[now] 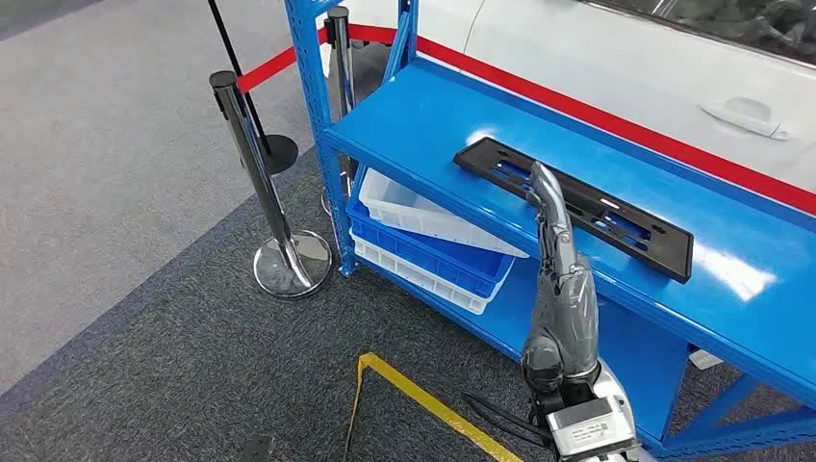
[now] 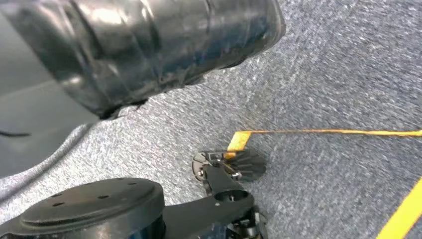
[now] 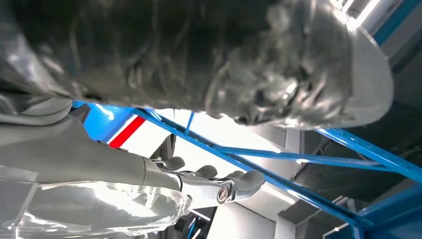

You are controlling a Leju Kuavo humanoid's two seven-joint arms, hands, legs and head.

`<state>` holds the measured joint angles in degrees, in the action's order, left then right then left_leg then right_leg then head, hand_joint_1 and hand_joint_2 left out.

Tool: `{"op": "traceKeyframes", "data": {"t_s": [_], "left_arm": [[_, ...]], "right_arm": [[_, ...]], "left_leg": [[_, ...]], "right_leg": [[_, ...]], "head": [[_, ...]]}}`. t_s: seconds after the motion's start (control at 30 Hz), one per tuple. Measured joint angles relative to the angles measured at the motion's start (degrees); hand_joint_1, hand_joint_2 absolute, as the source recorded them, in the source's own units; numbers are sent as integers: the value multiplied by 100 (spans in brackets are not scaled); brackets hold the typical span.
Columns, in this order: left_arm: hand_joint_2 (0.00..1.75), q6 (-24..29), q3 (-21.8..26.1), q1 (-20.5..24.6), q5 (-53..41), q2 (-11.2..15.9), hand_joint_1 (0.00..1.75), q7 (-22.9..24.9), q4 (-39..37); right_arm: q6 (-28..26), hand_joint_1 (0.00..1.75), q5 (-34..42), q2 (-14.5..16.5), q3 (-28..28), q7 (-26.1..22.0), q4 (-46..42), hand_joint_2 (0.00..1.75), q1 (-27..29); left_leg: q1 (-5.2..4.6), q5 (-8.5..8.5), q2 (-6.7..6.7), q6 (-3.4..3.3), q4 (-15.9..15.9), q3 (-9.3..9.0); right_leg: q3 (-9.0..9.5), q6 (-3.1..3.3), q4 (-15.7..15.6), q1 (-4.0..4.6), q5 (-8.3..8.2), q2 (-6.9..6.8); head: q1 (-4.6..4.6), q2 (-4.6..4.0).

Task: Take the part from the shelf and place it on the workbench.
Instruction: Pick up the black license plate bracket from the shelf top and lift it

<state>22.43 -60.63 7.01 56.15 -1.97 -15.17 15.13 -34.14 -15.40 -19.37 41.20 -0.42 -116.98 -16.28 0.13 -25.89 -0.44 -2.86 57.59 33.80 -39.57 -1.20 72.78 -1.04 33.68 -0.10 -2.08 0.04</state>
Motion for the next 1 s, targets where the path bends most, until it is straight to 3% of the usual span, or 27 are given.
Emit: {"op": "traceKeyframes", "data": {"t_s": [0.1, 0.13, 0.2, 0.27, 0.33, 0.43, 0.53, 0.57, 0.6, 0.63, 0.73, 0.8, 0.87, 0.93, 1.0], "left_arm": [[0, 0, -2, -11, 3, 0, 0, 0, 0], [0, 0, -3, -15, 4, 0, 0, 0, 0], [0, -3, -5, -17, 7, -1, 0, 0, 0], [0, -8, -15, -3, 7, -3, 0, 0, 0], [0, -12, -27, 4, 6, -4, 0, 0, 0], [0, -12, -36, 3, -2, -1, 0, 1, 0], [0, -11, -55, 6, -16, 0, 0, 7, 0], [0, -11, -66, -1, -23, 0, 0, 9, 0], [0, -11, -75, -9, -30, 0, 0, 11, 0], [0, -11, -83, -15, -35, 0, 0, 13, 0], [0, -29, -96, -5, -47, 2, 0, 14, 0], [0, -57, -115, 9, -59, 2, 0, 15, 0], [0, -76, -129, 4, -67, 2, 0, 17, 0], [0, -85, -131, -7, -68, 2, 0, 19, 0], [0, -102, -132, 0, -66, 2, 0, 22, 0]], "right_arm": [[0, 0, -1, -2, 0, 2, 9, 0, 24], [0, 0, -1, -2, 0, 2, 13, 0, 30], [0, 0, -1, -2, 0, 1, 15, 0, 34], [-2, 0, -1, -2, 0, 1, 15, 87, 33], [-5, 0, -1, -2, 0, -2, 15, 175, 32], [-32, 0, -10, -4, 0, -8, 13, 175, 31], [-129, 0, -89, -3, 0, -15, 11, 175, 43], [-172, 0, -135, -3, 0, -15, 11, 175, 57], [-210, 0, -190, -3, 0, -15, 11, 175, 71], [-247, 0, -256, -3, 0, -10, 11, 175, 86], [-319, 0, -527, -2, 0, 38, 9, 175, 107], [-351, 0, -659, -2, 0, 94, 7, 87, 109], [-396, 0, -696, -2, 0, 137, 7, 0, 110], [-451, 0, -654, -2, 0, 140, 7, 0, 111], [-490, 0, -577, -2, -1, 119, 7, 0, 117]], "left_leg": [[-25, -33, -10, -16, 4, -37], [-32, -55, -19, -16, 8, -69], [-44, -111, -36, 4, 20, -137], [-57, -157, -47, 43, 51, -149], [-55, -169, -51, 88, 51, -137], [-44, -310, -36, 177, 232, -66], [-9, -748, -19, 265, 1243, 460], [6, -816, -12, 281, 1541, 644], [16, -785, -5, 291, 1661, 744], [25, -647, 0, 293, 1565, 736], [28, -62, 11, 260, 485, 267], [4, 43, 9, 217, 85, 83], [-9, 36, 0, 167, 55, 76], [5, 58, -1, 105, 4, 46], [7, 74, 2, 50, -38, 17]], "right_leg": [[-184, 14, 230, 2, -89, 0], [-127, 32, 49, 5, -272, 0], [189, 90, -682, 22, -706, 5], [438, 130, -1233, 48, -867, 11], [494, 151, -1362, 70, -837, 15], [561, 218, -1436, 29, -851, 4], [610, 258, -1462, 12, -831, -16], [615, 262, -1459, 12, -822, -17], [623, 262, -1457, 11, -812, -14], [637, 257, -1455, 10, -800, -8], [702, 207, -1444, 16, -746, 4], [708, 150, -1439, 30, -726, 5], [709, 89, -1455, 36, -727, 5], [685, 37, -1383, 28, -654, -1], [465, 23, -913, 32, -380, -1]], "head": [[0, 0], [1, 0], [0, 0], [-2, 0], [-3, 0], [-16, 0], [-49, 0], [-48, 0], [-48, 0], [-49, 0], [-48, 0], [-44, 0], [-40, 0], [-35, 0], [-13, 0]]}}
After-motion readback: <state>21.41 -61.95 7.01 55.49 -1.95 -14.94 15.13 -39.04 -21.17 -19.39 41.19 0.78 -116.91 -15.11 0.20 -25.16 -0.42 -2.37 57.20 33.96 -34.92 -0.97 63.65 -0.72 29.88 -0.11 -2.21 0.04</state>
